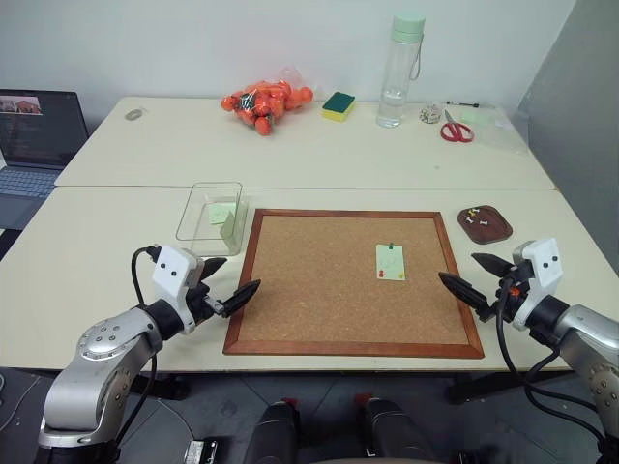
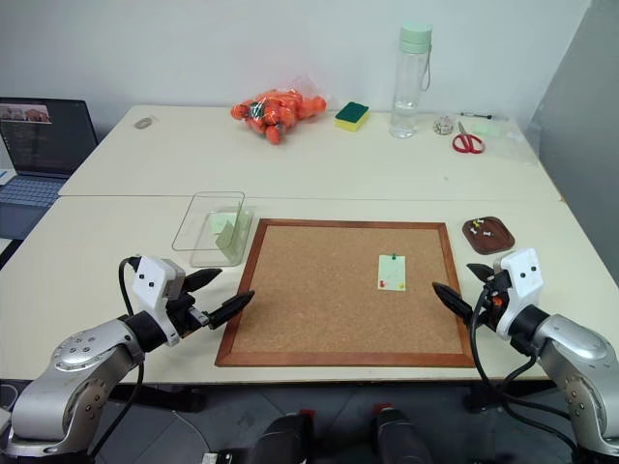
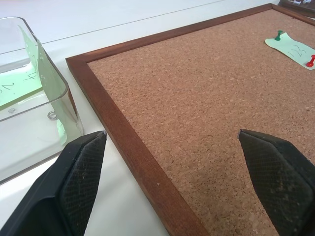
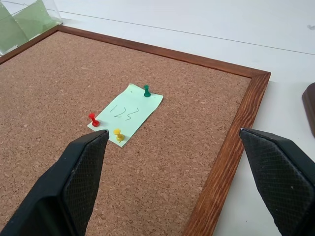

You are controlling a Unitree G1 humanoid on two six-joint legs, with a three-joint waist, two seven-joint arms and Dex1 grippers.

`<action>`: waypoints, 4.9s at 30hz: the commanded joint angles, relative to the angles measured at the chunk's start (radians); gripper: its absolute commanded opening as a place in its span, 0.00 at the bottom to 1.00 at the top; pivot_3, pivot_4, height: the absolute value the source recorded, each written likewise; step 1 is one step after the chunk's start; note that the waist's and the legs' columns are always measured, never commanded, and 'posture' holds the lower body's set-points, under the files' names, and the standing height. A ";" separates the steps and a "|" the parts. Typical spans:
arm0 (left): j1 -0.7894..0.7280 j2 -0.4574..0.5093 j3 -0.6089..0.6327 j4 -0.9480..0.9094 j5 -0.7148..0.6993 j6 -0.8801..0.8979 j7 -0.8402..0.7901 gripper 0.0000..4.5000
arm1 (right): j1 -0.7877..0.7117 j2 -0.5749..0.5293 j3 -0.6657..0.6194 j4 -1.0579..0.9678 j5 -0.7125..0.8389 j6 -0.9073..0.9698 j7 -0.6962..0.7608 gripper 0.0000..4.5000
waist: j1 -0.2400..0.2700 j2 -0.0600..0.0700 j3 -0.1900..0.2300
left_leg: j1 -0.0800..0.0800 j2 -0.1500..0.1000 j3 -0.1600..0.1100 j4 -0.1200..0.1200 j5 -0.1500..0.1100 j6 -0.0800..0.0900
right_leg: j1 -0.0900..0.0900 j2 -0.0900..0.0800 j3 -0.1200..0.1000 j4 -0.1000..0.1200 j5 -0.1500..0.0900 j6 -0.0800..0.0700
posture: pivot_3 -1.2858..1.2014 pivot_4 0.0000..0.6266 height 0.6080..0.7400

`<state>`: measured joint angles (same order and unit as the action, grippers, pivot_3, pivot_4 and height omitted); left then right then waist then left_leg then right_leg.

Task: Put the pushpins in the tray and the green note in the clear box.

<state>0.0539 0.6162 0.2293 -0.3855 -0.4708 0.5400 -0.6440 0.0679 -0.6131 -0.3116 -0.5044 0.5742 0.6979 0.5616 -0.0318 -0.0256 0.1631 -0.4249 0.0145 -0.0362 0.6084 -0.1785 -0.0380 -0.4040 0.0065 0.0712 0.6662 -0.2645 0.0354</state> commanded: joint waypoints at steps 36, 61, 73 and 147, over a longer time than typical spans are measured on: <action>-0.167 -0.048 -0.122 0.029 -0.041 -0.060 -0.123 0.62 | -0.073 0.005 0.085 0.080 -0.043 -0.116 0.062 1.00 | -0.001 0.000 0.000 | 0.000 -0.002 0.000 0.000 0.000 0.000 | 0.000 0.001 0.000 0.000 0.000 0.000 | 0.52 0.24 1.00; -0.415 -0.242 -0.451 0.595 0.296 -0.370 -0.209 0.00 | -0.383 0.172 0.348 0.392 -0.267 -0.294 0.033 1.00 | -0.001 0.000 0.000 | 0.000 -0.002 0.000 0.001 0.000 0.000 | 0.000 0.001 0.000 0.002 0.002 -0.003 | 0.52 0.24 1.00; -0.396 -0.246 -0.483 0.650 0.335 -0.337 -0.242 0.00 | -0.454 0.233 0.362 0.556 -0.333 -0.346 0.011 1.00 | -0.001 0.005 -0.005 | 0.011 -0.004 0.001 0.001 -0.001 0.001 | 0.009 0.000 0.001 0.007 -0.001 -0.001 | 0.52 0.24 1.00; -0.377 -0.245 -0.455 0.608 0.342 -0.316 -0.249 0.00 | -0.843 0.188 0.022 1.286 -0.439 -0.503 -0.554 0.01 | -0.010 0.007 -0.005 | 0.017 -0.004 0.001 0.000 -0.005 0.004 | 0.015 0.000 0.001 0.007 -0.006 -0.004 | 0.52 0.24 1.00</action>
<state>-0.3578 0.3677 -0.1933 0.1886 -0.1530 0.1890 -0.8936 -0.7414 -0.4026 -0.2570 0.7667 0.1353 0.2191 0.0374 -0.0421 -0.0188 0.1578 -0.4076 0.0108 -0.0350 0.6080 -0.1833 -0.0335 -0.3894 0.0069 0.0721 0.6728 -0.2703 0.0311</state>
